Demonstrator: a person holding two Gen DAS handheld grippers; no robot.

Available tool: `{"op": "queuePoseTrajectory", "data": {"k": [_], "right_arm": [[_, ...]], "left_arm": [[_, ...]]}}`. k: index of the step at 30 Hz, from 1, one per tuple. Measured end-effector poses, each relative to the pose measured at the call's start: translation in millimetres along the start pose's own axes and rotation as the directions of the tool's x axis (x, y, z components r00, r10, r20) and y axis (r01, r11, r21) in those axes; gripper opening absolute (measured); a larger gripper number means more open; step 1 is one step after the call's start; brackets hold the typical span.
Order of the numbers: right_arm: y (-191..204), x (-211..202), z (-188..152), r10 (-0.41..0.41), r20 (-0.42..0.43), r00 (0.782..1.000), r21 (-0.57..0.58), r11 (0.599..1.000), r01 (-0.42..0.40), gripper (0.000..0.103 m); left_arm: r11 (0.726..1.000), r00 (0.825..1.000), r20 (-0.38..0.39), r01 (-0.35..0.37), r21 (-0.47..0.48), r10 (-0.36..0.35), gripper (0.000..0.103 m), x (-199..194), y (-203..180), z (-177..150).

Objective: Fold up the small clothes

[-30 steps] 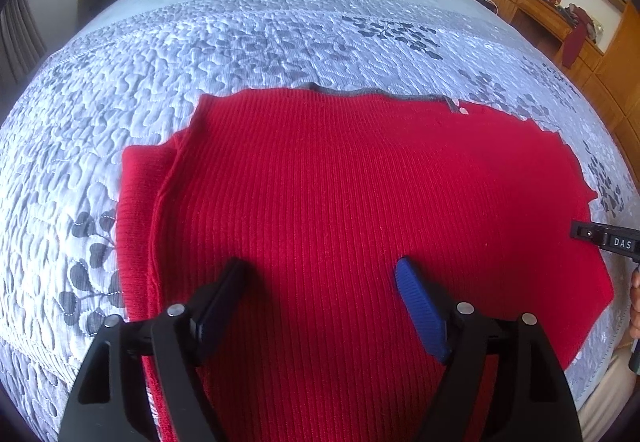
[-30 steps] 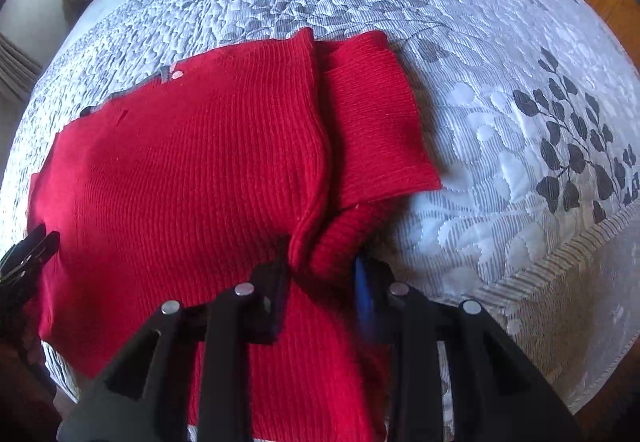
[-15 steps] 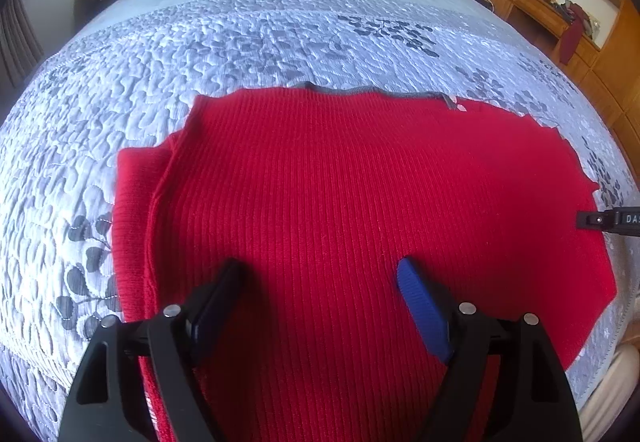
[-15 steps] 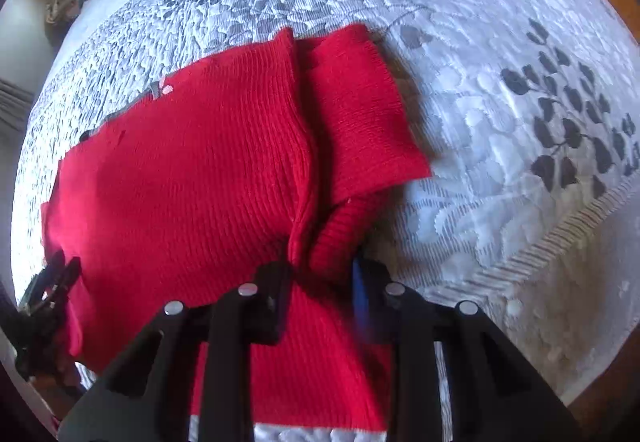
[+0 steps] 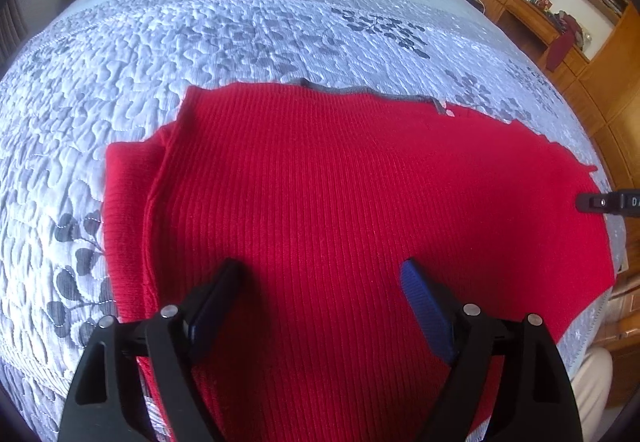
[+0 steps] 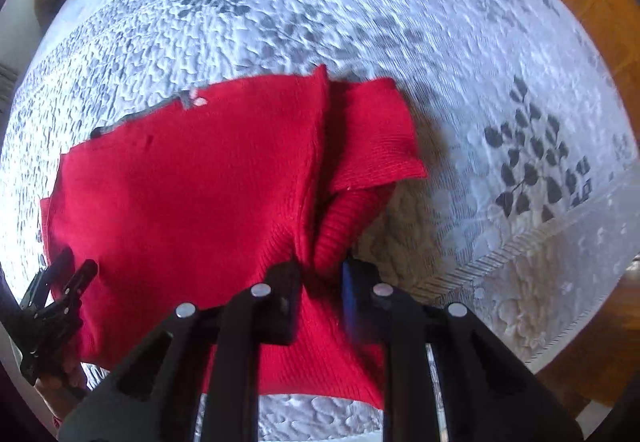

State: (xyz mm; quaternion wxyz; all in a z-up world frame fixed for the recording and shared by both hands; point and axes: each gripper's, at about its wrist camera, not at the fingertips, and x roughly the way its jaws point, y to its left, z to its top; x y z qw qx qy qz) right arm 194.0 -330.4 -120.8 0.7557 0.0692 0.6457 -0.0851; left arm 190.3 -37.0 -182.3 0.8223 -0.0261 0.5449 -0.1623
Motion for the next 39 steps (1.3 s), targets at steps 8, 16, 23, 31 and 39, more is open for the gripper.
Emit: {"op": "queuePoseTrajectory", "data": {"k": [8, 16, 23, 31, 39], "right_arm": [[77, -27, 13, -0.036, 0.044, 0.998, -0.158, 0.987, 0.043, 0.014], [183, -34, -6, 0.015, 0.055, 0.998, -0.379, 0.925, 0.007, 0.014], [234, 0, -34, 0.025, -0.020, 0.999, -0.492, 0.870, -0.032, 0.039], [196, -64, -63, 0.158, 0.078, 0.984, -0.517, 0.851, -0.095, 0.065], [196, -25, -136, 0.047, 0.081, 0.996, -0.666, 0.746, 0.019, 0.064]], "left_arm": [[1.000, 1.000, 0.021, 0.015, -0.025, -0.015, 0.082, -23, 22, 9], [0.983, 0.996, 0.086, -0.013, -0.182, 0.029, 0.082, -49, 88, 25], [0.981, 0.997, 0.081, 0.009, -0.193, 0.007, 0.082, -47, 94, 25], [0.984, 0.989, 0.129, 0.094, -0.152, -0.075, 0.082, -58, 80, 26], [0.987, 0.994, 0.058, 0.100, -0.128, -0.093, 0.083, -49, 65, 22]]}}
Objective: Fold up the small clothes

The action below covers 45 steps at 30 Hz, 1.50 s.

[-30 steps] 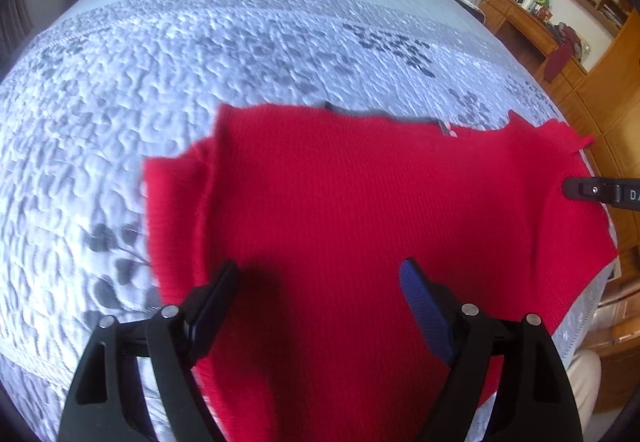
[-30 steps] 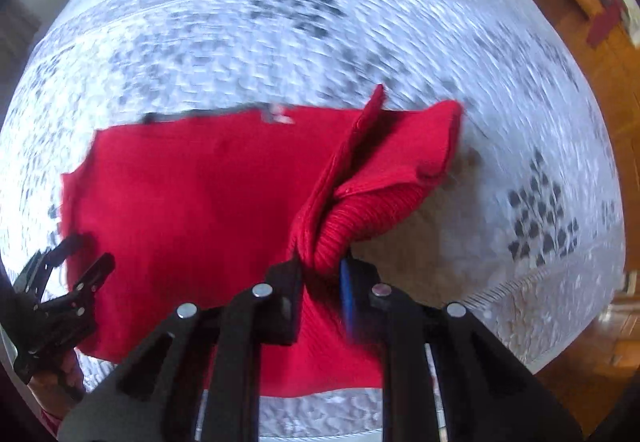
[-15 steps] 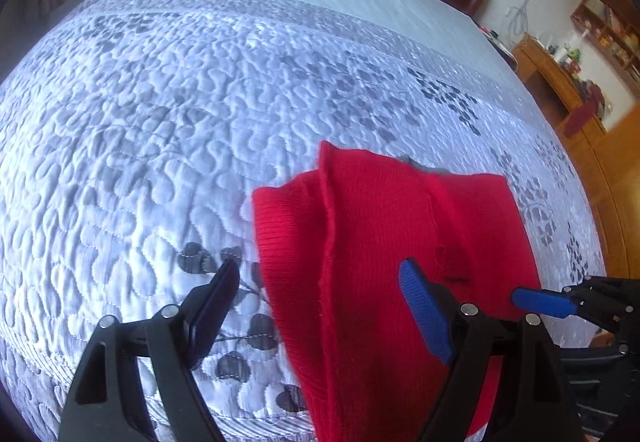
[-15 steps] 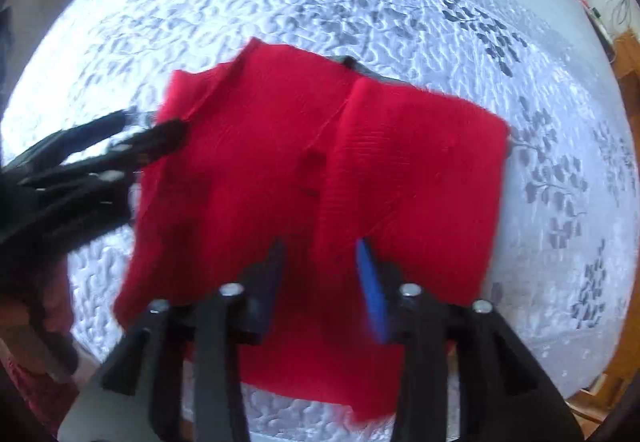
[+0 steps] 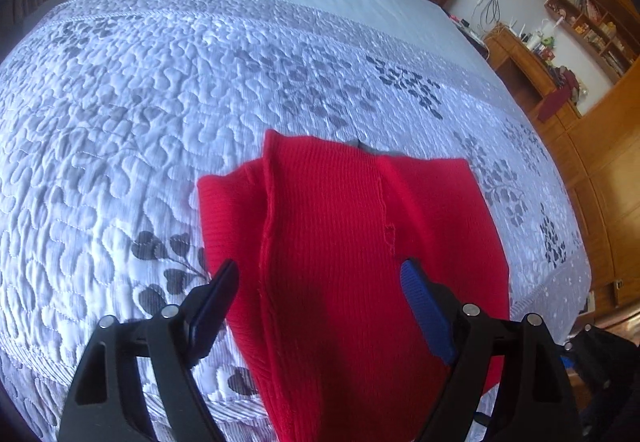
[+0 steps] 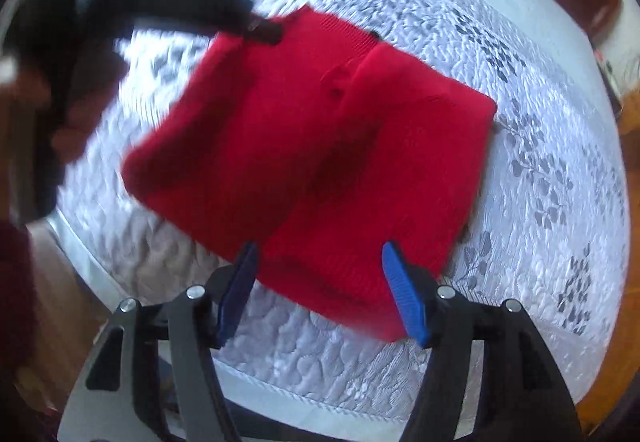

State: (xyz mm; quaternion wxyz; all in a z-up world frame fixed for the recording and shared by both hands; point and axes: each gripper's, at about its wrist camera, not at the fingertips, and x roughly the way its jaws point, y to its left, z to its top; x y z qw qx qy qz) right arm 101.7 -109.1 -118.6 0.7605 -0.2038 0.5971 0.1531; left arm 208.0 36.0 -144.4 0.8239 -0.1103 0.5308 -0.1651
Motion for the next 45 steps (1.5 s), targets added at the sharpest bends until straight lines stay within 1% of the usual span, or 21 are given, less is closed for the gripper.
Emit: {"op": "queuePoseTrajectory", "data": {"k": [5, 7, 8, 10, 11, 12, 15, 17, 19, 22, 26, 28, 31, 34, 35, 37, 38, 40, 42, 43, 45], "right_arm": [[12, 18, -5, -0.070, -0.002, 0.998, -0.089, 0.994, 0.069, 0.064], [12, 27, -5, -0.069, -0.008, 0.998, -0.096, 0.993, 0.067, 0.062], [10, 30, -6, -0.057, -0.009, 0.998, -0.094, 0.994, 0.056, 0.058], [5, 35, -6, -0.033, -0.015, 0.999, -0.081, 0.996, 0.032, 0.038], [-2, 37, -6, -0.012, -0.020, 1.000, -0.056, 0.998, 0.011, 0.032], [-8, 37, -6, 0.012, -0.020, 1.000, -0.033, 0.999, -0.012, 0.020], [-32, 28, -9, 0.129, 0.007, 0.992, 0.074, 0.989, -0.129, 0.015], [-58, 19, -12, 0.252, 0.051, 0.966, 0.183, 0.949, -0.257, 0.015], [-77, 14, -15, 0.329, 0.084, 0.940, 0.253, 0.906, -0.340, 0.015], [-89, 4, -16, 0.364, 0.120, 0.924, 0.276, 0.881, -0.383, 0.015], [-105, -5, -18, 0.415, 0.183, 0.891, 0.305, 0.838, -0.453, 0.014], [-110, -11, -18, 0.423, 0.208, 0.882, 0.306, 0.828, -0.469, 0.014], [-121, -20, -19, 0.433, 0.242, 0.868, 0.310, 0.813, -0.492, 0.015], [-128, -22, -22, 0.446, 0.258, 0.857, 0.309, 0.803, -0.510, 0.015], [-128, -22, -23, 0.448, 0.261, 0.855, 0.308, 0.801, -0.513, 0.015], [-130, -21, -27, 0.456, 0.269, 0.848, 0.313, 0.791, -0.525, 0.015], [-131, -20, -29, 0.459, 0.272, 0.845, 0.314, 0.788, -0.529, 0.015], [-133, -21, -31, 0.459, 0.280, 0.843, 0.313, 0.787, -0.532, 0.015], [-133, -22, -32, 0.460, 0.290, 0.839, 0.312, 0.784, -0.537, 0.015], [-133, -23, -32, 0.460, 0.293, 0.838, 0.310, 0.784, -0.538, 0.015], [-131, -23, -31, 0.457, 0.290, 0.841, 0.306, 0.788, -0.534, 0.015]], "left_arm": [[0.999, 0.997, -0.069, 0.035, -0.024, -0.036, 0.083, 12, -2, -4], [1.000, 0.997, -0.077, 0.011, -0.021, -0.013, 0.083, 14, -5, -5], [1.000, 0.997, -0.077, 0.004, -0.012, -0.005, 0.083, 13, -6, -6], [1.000, 0.997, -0.078, 0.006, -0.003, -0.006, 0.083, 12, -10, -8], [1.000, 0.997, -0.080, 0.008, -0.007, -0.008, 0.083, 12, -11, -8], [1.000, 0.997, -0.082, 0.011, -0.013, -0.012, 0.083, 12, -12, -9], [0.999, 0.995, -0.092, 0.044, -0.023, -0.046, 0.083, 11, -20, -10], [0.994, 0.988, -0.110, 0.101, -0.038, -0.105, 0.083, 12, -26, -9], [0.988, 0.979, -0.135, 0.145, -0.056, -0.151, 0.083, 17, -38, -7], [0.979, 0.960, -0.195, 0.188, -0.076, -0.200, 0.083, 29, -55, 3], [0.957, 0.927, -0.263, 0.226, -0.181, -0.268, 0.083, 49, -62, 15], [0.952, 0.911, -0.314, 0.202, -0.229, -0.268, 0.083, 63, -63, 19], [0.941, 0.894, -0.346, 0.189, -0.281, -0.283, 0.083, 75, -62, 19], [0.902, 0.859, -0.345, 0.260, -0.343, -0.379, 0.081, 89, -66, 25], [0.894, 0.852, -0.341, 0.275, -0.355, -0.397, 0.080, 94, -66, 29], [0.894, 0.849, -0.346, 0.277, -0.353, -0.400, 0.063, 104, -69, 40], [0.894, 0.849, -0.348, 0.272, -0.356, -0.397, 0.058, 109, -69, 46], [0.888, 0.847, -0.348, 0.267, -0.374, -0.401, 0.037, 120, -68, 54], [0.881, 0.840, -0.349, 0.277, -0.383, -0.415, 0.025, 131, -66, 59], [0.870, 0.835, -0.337, 0.292, -0.397, -0.434, 0.019, 135, -65, 61], [0.858, 0.832, -0.317, 0.315, -0.405, -0.455, 0.017, 136, -65, 64]]}}
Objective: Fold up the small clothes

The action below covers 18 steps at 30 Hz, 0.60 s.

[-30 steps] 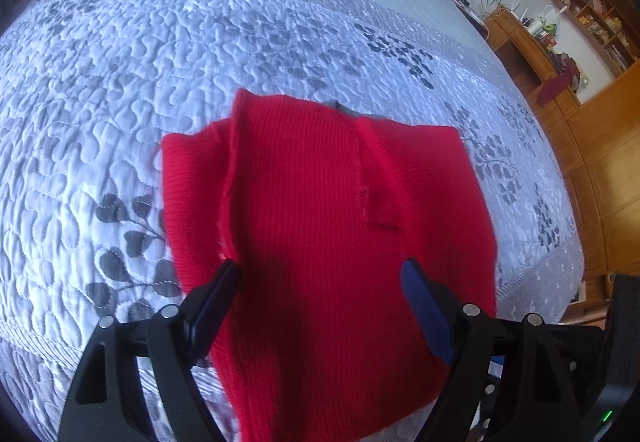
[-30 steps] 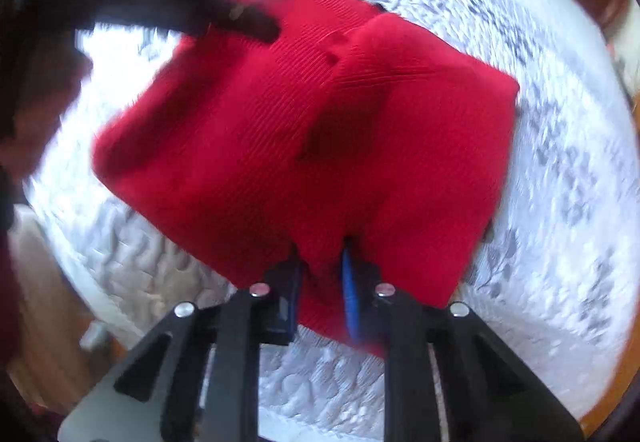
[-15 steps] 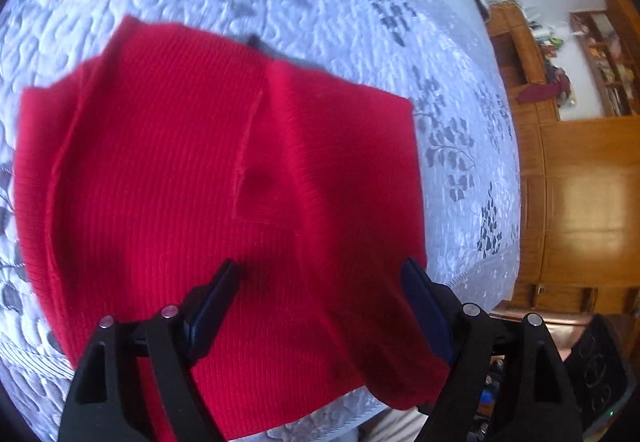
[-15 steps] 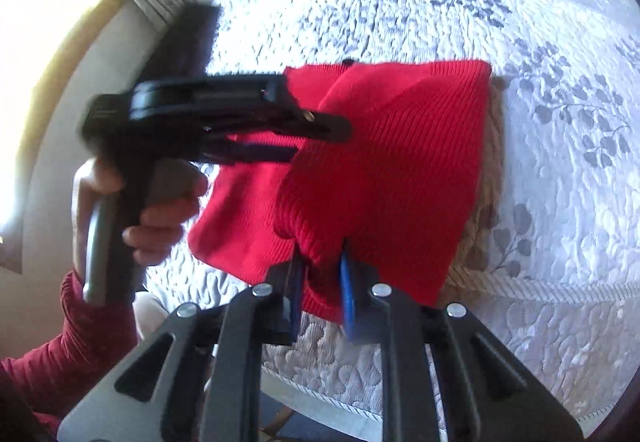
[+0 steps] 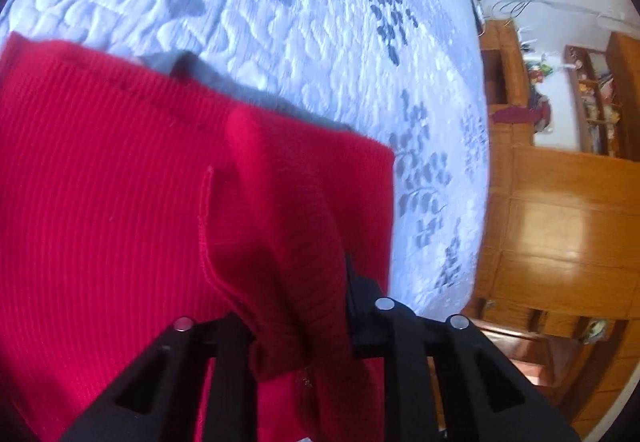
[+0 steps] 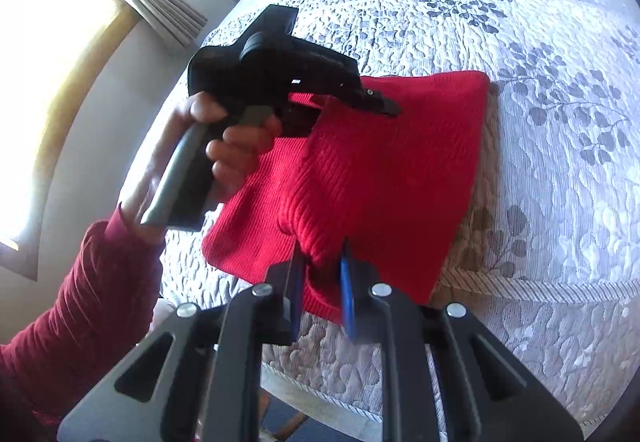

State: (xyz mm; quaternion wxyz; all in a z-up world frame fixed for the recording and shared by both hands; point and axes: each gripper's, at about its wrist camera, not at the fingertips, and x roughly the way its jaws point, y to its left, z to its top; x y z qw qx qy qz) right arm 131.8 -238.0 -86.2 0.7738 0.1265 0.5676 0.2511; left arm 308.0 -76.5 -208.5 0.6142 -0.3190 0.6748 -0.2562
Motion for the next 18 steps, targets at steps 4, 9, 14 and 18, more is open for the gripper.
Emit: {"op": "queuePoseTrajectory", "data": {"k": [4, 9, 14, 18], "right_arm": [[8, 5, 2, 0.010, -0.009, 1.000, -0.013, 1.000, -0.011, 0.014], [36, 14, 11, 0.047, -0.014, 0.999, -0.056, 0.997, -0.048, 0.014], [75, 27, 22, 0.091, -0.025, 0.996, -0.117, 0.989, -0.093, 0.014], [111, 46, 30, 0.109, -0.048, 0.993, -0.173, 0.978, -0.115, 0.014]], "left_arm": [[0.998, 0.999, 0.047, 0.007, 0.068, -0.010, 0.016, -14, -13, -1], [0.985, 0.993, 0.114, -0.040, 0.170, 0.021, 0.016, -51, -32, -1], [0.968, 0.982, 0.185, -0.091, 0.235, 0.047, 0.016, -102, -39, -3], [0.955, 0.967, 0.240, -0.151, 0.257, 0.089, 0.016, -139, -25, -5]]}}
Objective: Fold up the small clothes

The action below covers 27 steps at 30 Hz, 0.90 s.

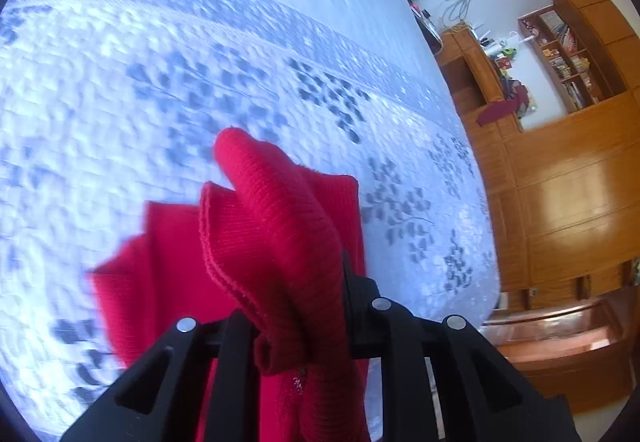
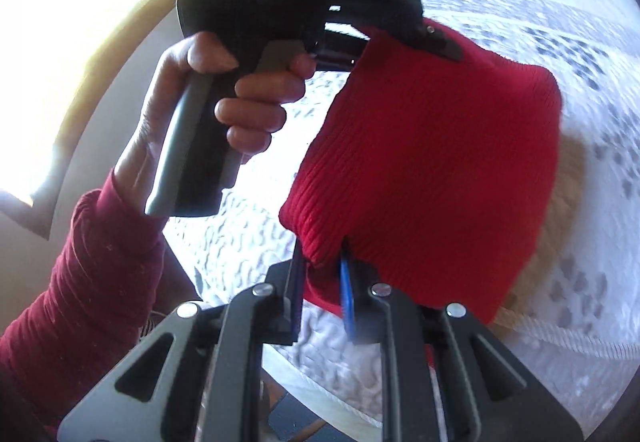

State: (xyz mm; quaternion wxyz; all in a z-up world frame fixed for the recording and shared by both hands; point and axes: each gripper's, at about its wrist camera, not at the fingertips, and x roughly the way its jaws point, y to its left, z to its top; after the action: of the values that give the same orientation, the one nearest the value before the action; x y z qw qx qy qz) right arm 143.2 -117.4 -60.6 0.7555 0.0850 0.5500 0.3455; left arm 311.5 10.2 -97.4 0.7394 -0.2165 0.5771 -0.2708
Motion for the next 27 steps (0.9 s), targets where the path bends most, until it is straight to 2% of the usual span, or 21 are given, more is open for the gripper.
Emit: {"op": "queuePoseTrajectory", "data": {"k": [4, 10, 14, 17, 18, 21, 24, 27], "right_arm": [[18, 33, 2, -0.015, -0.065, 0.998, -0.039, 0.999, 0.012, 0.014], [17, 80, -13, -0.074, -0.175, 0.982, -0.061, 0.996, 0.064, 0.014], [9, 100, -23, -0.107, -0.223, 0.969, -0.063, 0.994, 0.095, 0.016], [5, 108, -27, -0.102, -0.244, 0.965, -0.051, 0.994, 0.092, 0.026], [4, 107, -29, -0.097, -0.244, 0.965, -0.054, 0.995, 0.087, 0.035], [1, 91, -38, -0.071, -0.229, 0.971, -0.042, 0.997, 0.063, 0.037], [-15, 58, -48, -0.075, -0.187, 0.980, 0.004, 0.997, 0.077, 0.047], [-47, 18, -62, -0.111, -0.121, 0.986, 0.111, 0.986, 0.125, 0.051]], "left_arm": [[0.998, 0.999, -0.011, -0.053, -0.016, 0.053, 0.016, -10, 40, -13], [0.993, 0.994, -0.062, -0.093, -0.078, 0.088, 0.017, 18, 97, -35], [0.994, 0.999, -0.031, -0.048, -0.099, 0.045, 0.019, 21, 112, -44], [0.994, 0.997, -0.014, -0.071, -0.077, 0.070, 0.022, 18, 110, -50], [0.994, 0.996, -0.009, -0.089, -0.060, 0.088, 0.023, 14, 107, -55], [0.992, 0.993, -0.008, -0.117, -0.037, 0.117, 0.034, 6, 94, -71], [0.989, 0.989, -0.009, -0.146, -0.018, 0.145, 0.044, -4, 84, -96], [0.987, 0.987, -0.024, -0.161, -0.013, 0.161, 0.045, -13, 79, -132]]}}
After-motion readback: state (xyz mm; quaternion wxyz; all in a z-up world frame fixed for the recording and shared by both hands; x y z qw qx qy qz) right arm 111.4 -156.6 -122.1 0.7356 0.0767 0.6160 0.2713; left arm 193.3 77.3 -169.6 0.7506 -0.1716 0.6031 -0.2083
